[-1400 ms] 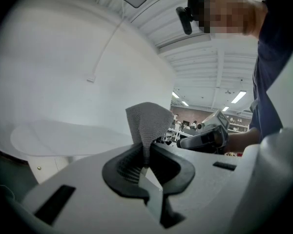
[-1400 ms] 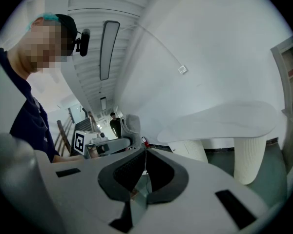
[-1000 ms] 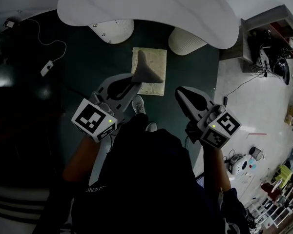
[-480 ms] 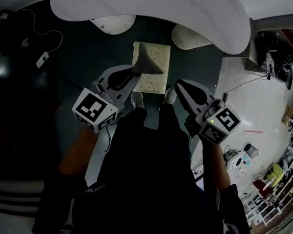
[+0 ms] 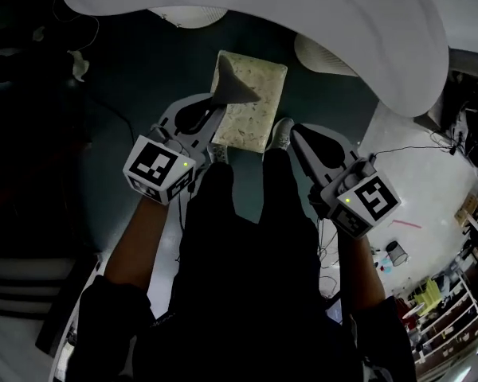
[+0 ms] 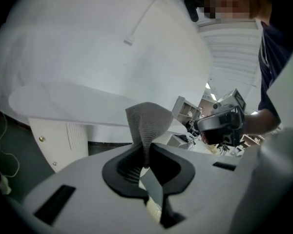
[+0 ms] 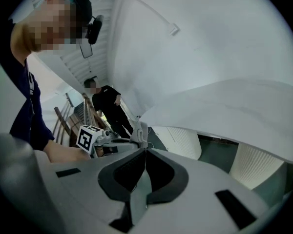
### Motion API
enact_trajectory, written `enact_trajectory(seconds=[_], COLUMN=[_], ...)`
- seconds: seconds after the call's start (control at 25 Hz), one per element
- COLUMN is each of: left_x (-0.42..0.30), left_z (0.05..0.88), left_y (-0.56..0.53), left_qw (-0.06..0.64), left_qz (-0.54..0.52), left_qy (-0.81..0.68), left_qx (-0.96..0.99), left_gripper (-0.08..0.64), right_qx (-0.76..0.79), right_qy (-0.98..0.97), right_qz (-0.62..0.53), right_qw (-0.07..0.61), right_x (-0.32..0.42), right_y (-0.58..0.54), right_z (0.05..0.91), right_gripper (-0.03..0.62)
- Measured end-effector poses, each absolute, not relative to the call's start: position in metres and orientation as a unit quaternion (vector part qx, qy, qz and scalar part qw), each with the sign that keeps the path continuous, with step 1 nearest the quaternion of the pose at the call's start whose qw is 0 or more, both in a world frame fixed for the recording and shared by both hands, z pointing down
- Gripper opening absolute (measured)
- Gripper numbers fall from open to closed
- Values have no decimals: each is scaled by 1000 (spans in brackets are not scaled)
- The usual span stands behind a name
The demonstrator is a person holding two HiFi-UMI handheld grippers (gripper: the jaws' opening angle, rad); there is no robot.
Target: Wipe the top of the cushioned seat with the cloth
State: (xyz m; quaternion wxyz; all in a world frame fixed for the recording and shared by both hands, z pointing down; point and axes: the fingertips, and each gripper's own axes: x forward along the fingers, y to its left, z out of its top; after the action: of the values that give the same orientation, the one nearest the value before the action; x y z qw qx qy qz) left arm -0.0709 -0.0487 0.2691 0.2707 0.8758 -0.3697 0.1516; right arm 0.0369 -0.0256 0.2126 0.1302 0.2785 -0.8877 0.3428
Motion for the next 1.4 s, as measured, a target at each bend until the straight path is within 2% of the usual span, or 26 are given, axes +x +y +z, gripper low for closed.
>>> enact_trajectory(seconds=[0.48,0.76,1.08,1.4], left_x=[-72,-85,-97,-81], left_z=[482,577,632,653], left_y=[-87,-87,-91,-92], left_qw=[313,322,335,347], left_qz=[219,284,331,351], left_qy=[-416,-410,-416,-399], left_qx=[825,805,778,773], left_gripper=[26,26,26,26], right_qx=[231,230,239,253], right_qy=[-866,-844,-833,-826], right_qz=[407,445,457,465], right_qw=[176,192,199,195], right_x=[60,70,86,105], right_y=[-43,-31,-29,-37], right_z=[368,429,455,459], right_gripper=[26,26,26,26])
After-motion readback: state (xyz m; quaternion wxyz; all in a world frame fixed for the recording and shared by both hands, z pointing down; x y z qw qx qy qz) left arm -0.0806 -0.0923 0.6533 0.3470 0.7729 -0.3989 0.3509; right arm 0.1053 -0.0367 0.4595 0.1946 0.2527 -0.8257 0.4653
